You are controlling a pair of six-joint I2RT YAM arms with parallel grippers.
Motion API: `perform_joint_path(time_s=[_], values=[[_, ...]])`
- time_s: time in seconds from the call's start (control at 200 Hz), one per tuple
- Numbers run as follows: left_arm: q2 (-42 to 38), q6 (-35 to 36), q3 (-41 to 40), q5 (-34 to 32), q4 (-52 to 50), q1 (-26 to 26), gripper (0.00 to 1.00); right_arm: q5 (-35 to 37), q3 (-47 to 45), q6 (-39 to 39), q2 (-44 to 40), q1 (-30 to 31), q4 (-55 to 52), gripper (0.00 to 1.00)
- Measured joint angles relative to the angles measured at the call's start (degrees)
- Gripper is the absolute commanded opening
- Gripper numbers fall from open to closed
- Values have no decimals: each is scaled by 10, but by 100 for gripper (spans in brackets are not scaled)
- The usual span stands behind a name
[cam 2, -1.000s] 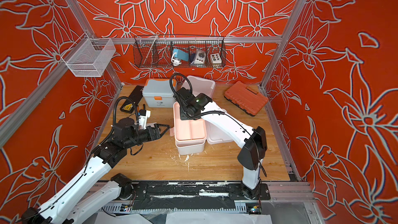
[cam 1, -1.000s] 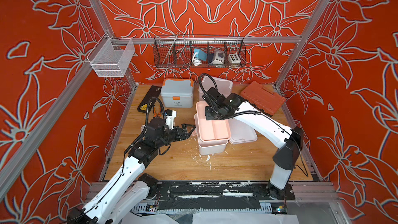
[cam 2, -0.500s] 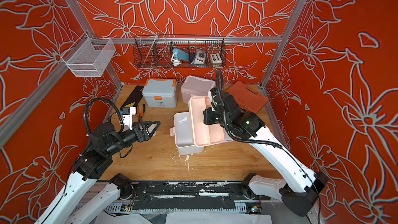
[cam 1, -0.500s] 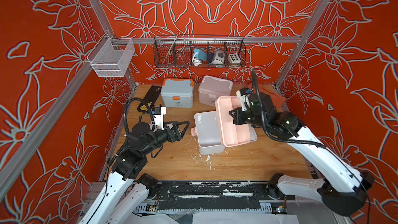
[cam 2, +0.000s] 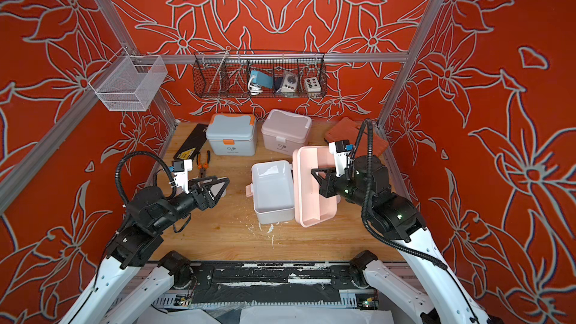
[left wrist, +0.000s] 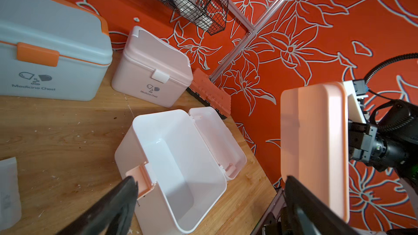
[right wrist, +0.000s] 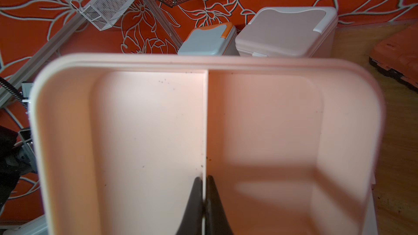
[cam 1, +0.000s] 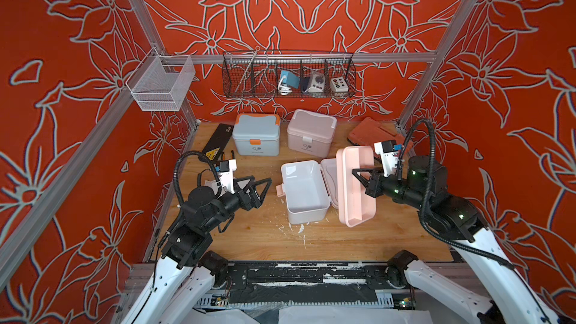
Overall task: Open first aid kits and take out gauze
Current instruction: Place the compartment layer in the first aid kit.
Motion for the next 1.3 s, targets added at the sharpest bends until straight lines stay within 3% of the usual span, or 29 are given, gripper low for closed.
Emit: perform_joint_path(time_s=[0.891, 1.296], values=[[61, -5, -2, 22, 31, 0, 98, -56, -11, 11, 39, -26, 39, 0], [143, -3, -2, 47, 11, 19, 98, -102, 2, 59, 144, -22, 96, 0]])
